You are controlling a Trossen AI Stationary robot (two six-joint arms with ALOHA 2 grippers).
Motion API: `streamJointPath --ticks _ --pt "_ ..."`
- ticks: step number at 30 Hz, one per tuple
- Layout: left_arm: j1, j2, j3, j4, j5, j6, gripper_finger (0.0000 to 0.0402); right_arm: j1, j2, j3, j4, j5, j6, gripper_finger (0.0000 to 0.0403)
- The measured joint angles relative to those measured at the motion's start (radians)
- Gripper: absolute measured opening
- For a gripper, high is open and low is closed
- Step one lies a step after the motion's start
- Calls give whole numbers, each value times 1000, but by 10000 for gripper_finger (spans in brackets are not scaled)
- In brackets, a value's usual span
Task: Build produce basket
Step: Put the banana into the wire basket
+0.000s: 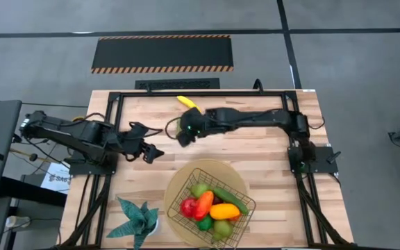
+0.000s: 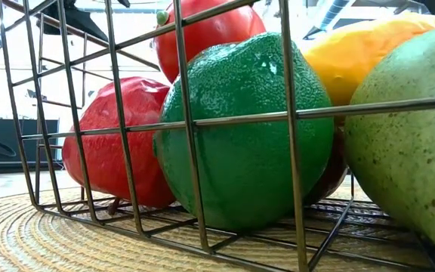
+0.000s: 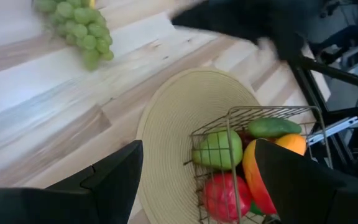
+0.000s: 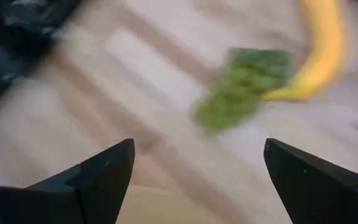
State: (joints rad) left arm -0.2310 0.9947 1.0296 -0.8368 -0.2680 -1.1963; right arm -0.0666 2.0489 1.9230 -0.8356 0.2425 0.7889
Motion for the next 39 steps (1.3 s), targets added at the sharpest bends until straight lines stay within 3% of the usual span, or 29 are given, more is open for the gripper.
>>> streamJointPath --ticks 2,9,16,21,25,27,32,39 --pt "0 -33 0 -35 0 -14 295 -31 38 4 76 -21 -1 374" --pt "1 -109 2 -98 -59 -44 295 -126 77 16 -68 15 69 374" --pt "3 -137 -1 -191 -69 -48 295 -127 -17 38 -171 -195 -47 374" --pt "32 -136 0 -181 -88 -9 295 -167 -128 62 -286 -87 -227 374" --pt "141 -99 0 -151 -120 93 295 -251 -194 65 -327 -41 -320 374" --pt "219 -73 0 -88 -82 201 295 -298 -203 66 -324 -58 -344 374" --pt "426 4 0 69 141 423 295 -385 -157 66 -280 -98 -432 374" --pt "622 107 -1 193 386 531 295 -430 8 144 -220 -209 -531 374"
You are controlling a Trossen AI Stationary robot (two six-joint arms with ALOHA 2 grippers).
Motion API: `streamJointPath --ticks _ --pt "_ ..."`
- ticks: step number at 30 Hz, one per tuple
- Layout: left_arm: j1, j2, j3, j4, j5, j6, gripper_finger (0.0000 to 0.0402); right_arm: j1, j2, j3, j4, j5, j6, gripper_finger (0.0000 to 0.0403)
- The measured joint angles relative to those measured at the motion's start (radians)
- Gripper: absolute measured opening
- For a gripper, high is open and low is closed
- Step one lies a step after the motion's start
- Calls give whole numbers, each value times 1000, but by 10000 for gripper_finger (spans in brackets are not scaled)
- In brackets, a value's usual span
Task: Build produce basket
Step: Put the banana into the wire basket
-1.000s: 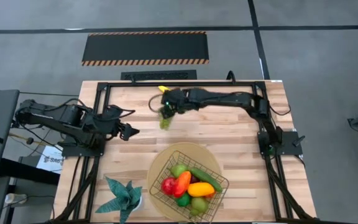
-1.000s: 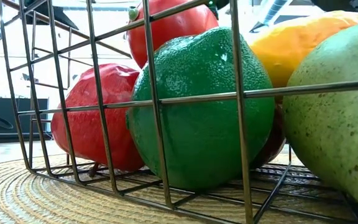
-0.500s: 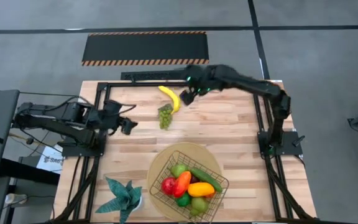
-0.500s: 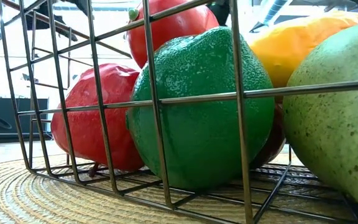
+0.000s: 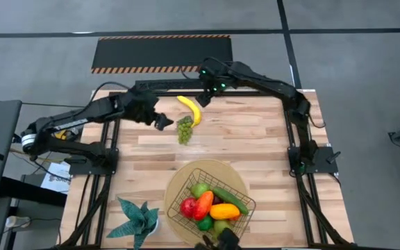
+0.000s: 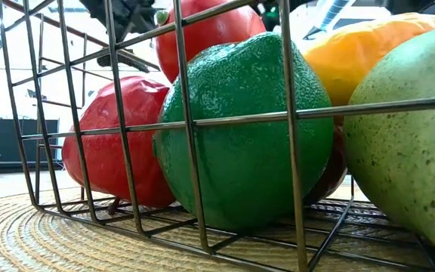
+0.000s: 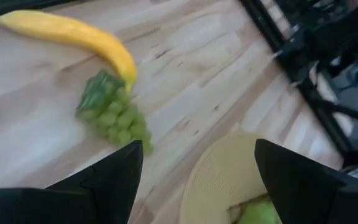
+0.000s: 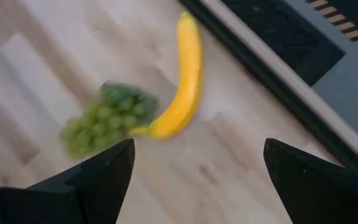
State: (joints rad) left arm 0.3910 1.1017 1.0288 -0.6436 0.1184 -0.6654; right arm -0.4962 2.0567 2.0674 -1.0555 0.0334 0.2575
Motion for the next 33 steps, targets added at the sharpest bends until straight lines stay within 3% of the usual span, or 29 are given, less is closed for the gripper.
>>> streamJointPath --ticks 11,16,24,29,33 --pt "69 128 0 70 52 -51 295 -5 330 287 -111 -32 -22 374" --pt "69 130 0 70 31 -65 295 -4 370 286 -114 -41 -57 374" --pt "76 130 0 99 0 -96 295 -5 331 286 -162 -98 -131 370" --pt "156 155 3 276 -12 -79 291 -27 153 292 -194 -96 -219 347" --pt "239 253 14 418 16 -102 253 -79 24 289 -251 -82 -241 326"
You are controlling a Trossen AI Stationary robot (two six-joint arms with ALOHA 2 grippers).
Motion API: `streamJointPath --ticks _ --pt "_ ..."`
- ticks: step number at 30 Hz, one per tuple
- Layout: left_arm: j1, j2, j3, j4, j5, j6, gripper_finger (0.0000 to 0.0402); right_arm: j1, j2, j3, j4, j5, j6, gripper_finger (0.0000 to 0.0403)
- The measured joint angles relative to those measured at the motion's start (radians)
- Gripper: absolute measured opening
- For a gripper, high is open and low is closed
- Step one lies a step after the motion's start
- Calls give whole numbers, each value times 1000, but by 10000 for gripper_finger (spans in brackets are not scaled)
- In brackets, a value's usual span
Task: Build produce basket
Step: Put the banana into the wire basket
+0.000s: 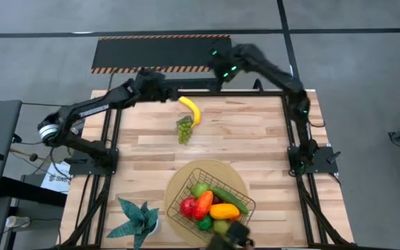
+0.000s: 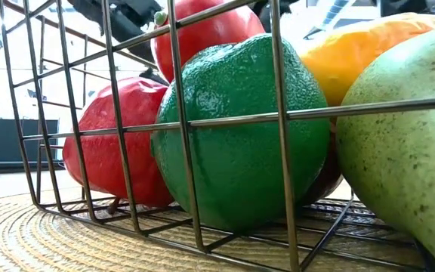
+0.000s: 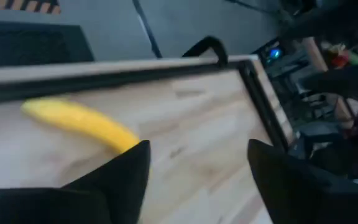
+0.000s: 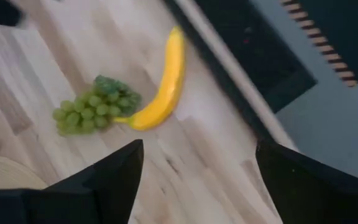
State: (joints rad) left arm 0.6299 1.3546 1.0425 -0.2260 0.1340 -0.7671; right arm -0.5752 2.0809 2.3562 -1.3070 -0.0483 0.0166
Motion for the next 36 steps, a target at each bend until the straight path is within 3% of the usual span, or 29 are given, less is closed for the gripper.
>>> streamJointPath --ticks 5,9,14,19,23,26,31,36 --pt "22 187 125 -13 24 77 190 -56 -150 3 -54 -4 0 318" --pt "21 333 308 -143 15 263 172 -96 -206 -2 -114 -2 1 318" --pt "18 546 598 -355 -34 422 156 -128 -267 0 -173 -3 -2 317" --pt "11 733 873 -663 -8 600 143 -140 -278 -1 -201 -1 -38 317" --pt "-7 848 1025 -863 -3 689 178 -147 -280 -13 -227 -2 -50 317" --pt "-27 887 1088 -880 -26 724 230 -149 -276 -25 -238 -1 -52 317" --pt "-72 909 1103 -931 -137 819 319 -153 -277 -24 -234 -2 -70 317" --pt "-102 906 1104 -1089 -140 1032 339 -159 -277 -24 -234 -3 -74 317"
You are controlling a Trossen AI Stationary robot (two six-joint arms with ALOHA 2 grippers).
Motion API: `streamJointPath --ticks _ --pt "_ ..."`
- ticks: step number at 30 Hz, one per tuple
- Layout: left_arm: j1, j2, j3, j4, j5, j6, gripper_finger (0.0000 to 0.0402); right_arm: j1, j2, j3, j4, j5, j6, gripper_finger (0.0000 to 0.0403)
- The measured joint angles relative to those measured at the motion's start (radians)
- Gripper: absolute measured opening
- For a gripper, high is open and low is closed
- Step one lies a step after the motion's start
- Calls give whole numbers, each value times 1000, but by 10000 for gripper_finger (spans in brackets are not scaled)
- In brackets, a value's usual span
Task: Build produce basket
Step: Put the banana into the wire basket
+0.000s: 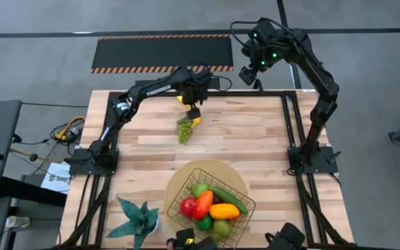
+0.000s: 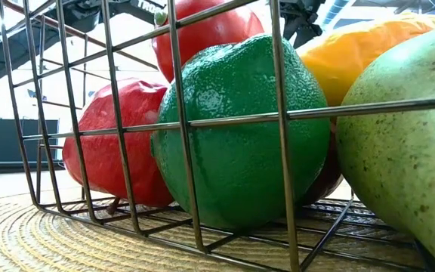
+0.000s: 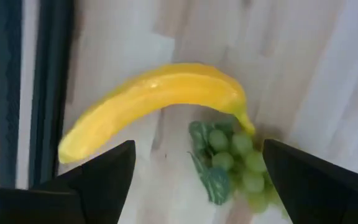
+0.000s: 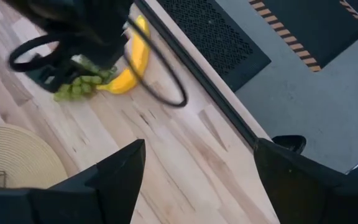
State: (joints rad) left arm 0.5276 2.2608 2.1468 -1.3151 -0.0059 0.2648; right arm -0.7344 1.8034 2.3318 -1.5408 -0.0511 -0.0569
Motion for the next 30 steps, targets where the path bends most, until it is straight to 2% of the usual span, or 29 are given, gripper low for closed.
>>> streamJointPath --ticks 5,10,15,20,24,27,30 --pt "12 -2 -30 73 72 124 330 -3 0 0 0 0 -2 317" --pt "19 -1 -56 92 34 304 327 0 0 0 0 -1 -4 317" --pt "16 -2 -55 118 27 416 327 -1 0 0 0 -1 -7 317" --pt "17 -2 -55 110 -3 460 327 0 0 0 0 -1 -8 317" --pt "6 -2 -52 91 -2 312 327 -1 0 0 0 -1 -20 317" --pt "9 -9 -16 130 -9 23 327 -1 0 0 0 -1 -20 317" --pt "31 -15 6 135 -22 -391 327 0 1 0 -8 -1 -21 317"
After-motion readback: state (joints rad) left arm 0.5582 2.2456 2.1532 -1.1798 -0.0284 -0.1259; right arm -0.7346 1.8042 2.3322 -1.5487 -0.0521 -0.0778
